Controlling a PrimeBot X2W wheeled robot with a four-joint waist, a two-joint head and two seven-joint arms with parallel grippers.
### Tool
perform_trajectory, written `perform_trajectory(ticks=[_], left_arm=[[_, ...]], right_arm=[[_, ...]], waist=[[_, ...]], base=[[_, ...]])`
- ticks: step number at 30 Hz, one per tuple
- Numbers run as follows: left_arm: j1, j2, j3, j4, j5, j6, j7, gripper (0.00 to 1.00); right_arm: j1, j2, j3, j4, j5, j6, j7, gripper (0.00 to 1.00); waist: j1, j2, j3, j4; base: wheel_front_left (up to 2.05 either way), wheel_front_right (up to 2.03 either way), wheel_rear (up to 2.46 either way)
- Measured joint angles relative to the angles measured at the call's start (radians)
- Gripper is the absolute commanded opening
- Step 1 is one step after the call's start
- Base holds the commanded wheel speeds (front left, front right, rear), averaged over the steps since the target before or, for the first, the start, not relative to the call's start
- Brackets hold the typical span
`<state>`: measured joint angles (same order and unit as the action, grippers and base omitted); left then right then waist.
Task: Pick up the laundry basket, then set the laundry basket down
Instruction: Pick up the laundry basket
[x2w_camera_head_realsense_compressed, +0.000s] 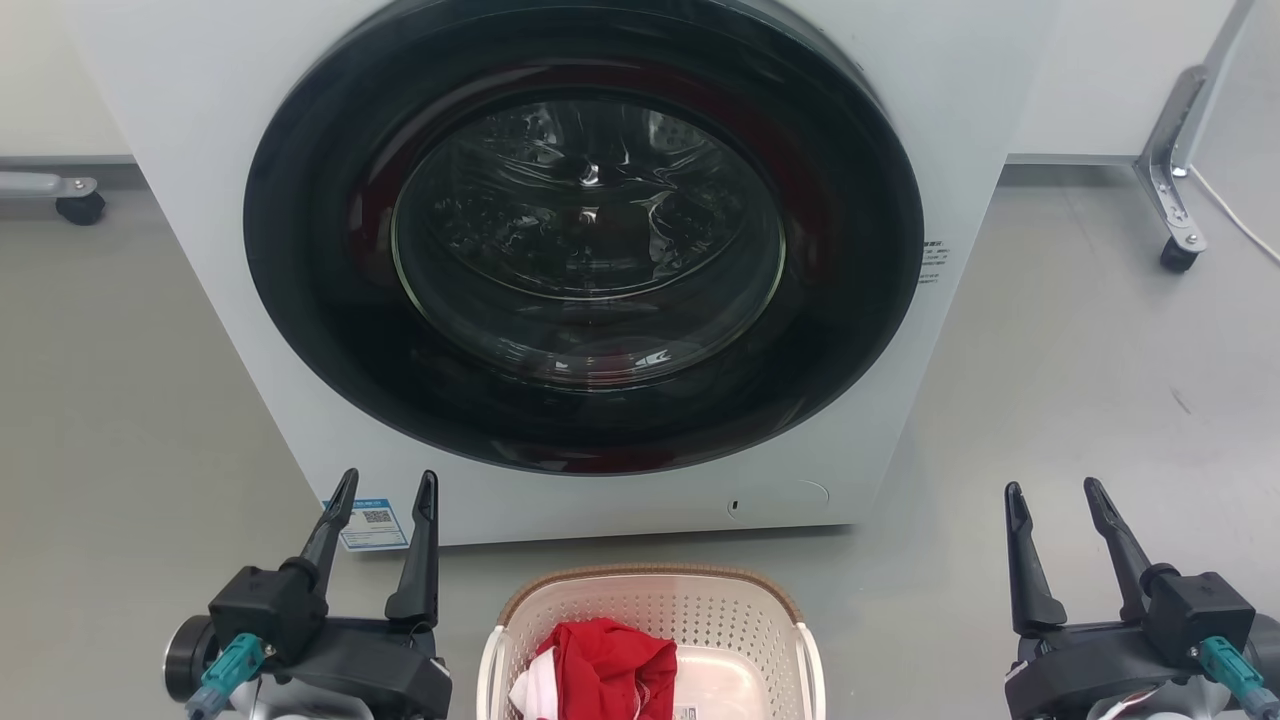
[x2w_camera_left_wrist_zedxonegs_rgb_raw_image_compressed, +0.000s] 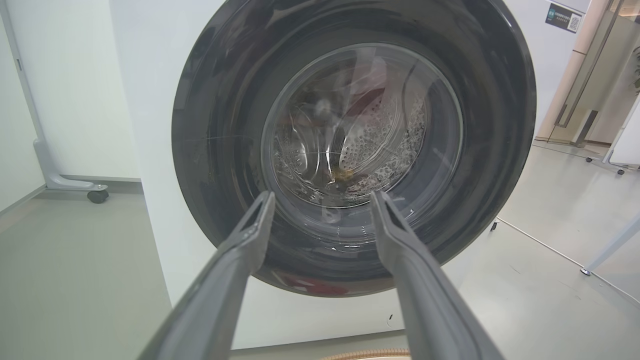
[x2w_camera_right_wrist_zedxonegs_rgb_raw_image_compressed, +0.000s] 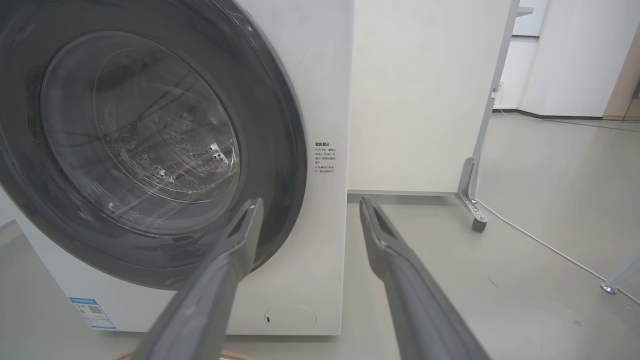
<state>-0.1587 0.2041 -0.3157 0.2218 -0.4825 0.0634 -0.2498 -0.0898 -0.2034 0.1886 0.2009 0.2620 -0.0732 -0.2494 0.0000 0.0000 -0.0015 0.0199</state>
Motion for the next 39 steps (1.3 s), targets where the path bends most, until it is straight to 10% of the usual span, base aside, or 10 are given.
perform_trajectory(ticks=[39], left_arm=[[-0.104,-0.015,0.005,0.020,0.001,0.005,0.003,1.00]], right_arm=[[-0.097,0.057,-0.009,0.009,-0.008,0.020,0.000,1.00]], waist=[[0.0002,0.0001,0.273,-0.001]], base=[[0.00,0.00,0.00]])
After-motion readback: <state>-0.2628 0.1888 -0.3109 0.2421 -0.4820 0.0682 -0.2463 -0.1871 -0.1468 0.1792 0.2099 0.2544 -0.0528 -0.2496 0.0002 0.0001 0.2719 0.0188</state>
